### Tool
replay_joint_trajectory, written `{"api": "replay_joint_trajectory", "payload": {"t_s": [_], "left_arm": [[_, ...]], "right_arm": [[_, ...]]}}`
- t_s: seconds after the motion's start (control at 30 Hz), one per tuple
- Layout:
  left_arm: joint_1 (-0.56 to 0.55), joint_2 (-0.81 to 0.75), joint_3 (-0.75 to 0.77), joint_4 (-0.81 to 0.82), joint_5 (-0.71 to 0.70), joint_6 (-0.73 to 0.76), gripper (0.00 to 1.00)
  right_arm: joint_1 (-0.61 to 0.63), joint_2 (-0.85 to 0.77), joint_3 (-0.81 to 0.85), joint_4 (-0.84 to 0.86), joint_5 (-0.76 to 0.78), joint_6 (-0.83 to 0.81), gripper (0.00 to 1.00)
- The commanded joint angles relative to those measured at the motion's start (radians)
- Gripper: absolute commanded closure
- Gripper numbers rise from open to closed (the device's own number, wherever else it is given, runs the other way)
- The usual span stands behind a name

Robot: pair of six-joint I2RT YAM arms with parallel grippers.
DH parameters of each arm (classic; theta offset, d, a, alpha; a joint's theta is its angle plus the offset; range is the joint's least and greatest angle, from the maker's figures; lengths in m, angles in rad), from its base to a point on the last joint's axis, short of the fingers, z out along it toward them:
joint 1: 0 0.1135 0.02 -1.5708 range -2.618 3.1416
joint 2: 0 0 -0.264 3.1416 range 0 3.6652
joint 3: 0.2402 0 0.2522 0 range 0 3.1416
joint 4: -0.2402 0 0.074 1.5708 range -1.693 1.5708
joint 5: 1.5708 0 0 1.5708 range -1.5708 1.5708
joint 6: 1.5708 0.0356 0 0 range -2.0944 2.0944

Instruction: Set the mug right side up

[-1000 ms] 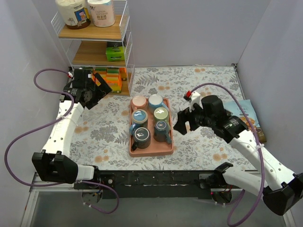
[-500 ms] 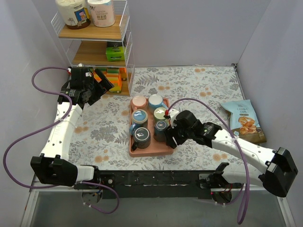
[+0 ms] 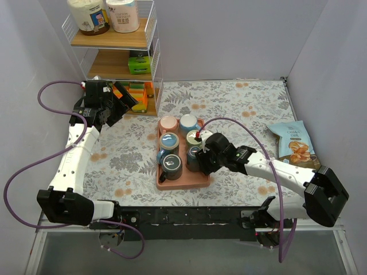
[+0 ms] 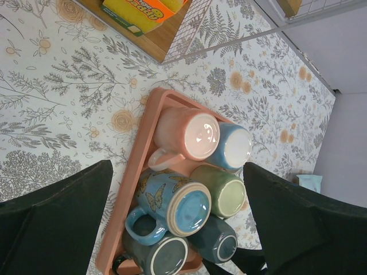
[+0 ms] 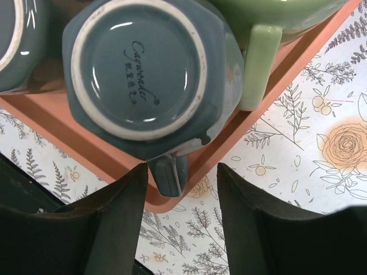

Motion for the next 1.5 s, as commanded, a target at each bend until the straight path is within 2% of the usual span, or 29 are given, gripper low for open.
{"api": "replay_joint_trajectory", "payload": {"t_s": [0.0,0.3,0.4,0.6,0.7,0.73,1.07,1.3,1.47], "left_arm": [[-0.001,-0.018,0.048,-0.008,-0.013,-0.006,0.02],[-0.001,-0.015,0.039,-0.007,-0.021,-0.009,0.02],[-0.001,-0.018,0.031,-0.005,-0.022,-0.01,0.02],[-0.001,-0.029,0.027,-0.01,-0.022,-0.01,0.02],[-0.001,-0.033,0.021,-0.01,-0.013,-0.015,0.02],[-0.001,-0.035,0.021,-0.008,-0.008,-0.015,0.02],[-0.001,-0.068,-0.031,0.052,0.071,-0.027,0.02],[-0.001,-0.11,-0.079,0.131,0.173,-0.026,0.02],[-0.001,-0.125,-0.082,0.168,0.168,-0.038,0.02]], "right_arm": [[0.004,0.03,0.056,0.023,0.012,0.003,0.42],[0.004,0.048,0.088,0.039,0.033,-0.017,0.5],[0.004,0.054,0.088,0.039,0.027,-0.021,0.57],[0.006,0.056,0.076,0.052,0.01,-0.02,0.73],[0.006,0.053,0.078,0.049,0.004,-0.018,0.89],[0.006,0.051,0.076,0.043,0.004,-0.02,0.98],[0.006,-0.016,0.09,0.024,-0.072,-0.061,0.99],[0.008,-0.056,0.165,0.003,-0.151,-0.101,0.99],[0.006,-0.056,0.258,-0.023,-0.157,-0.109,0.99]]}}
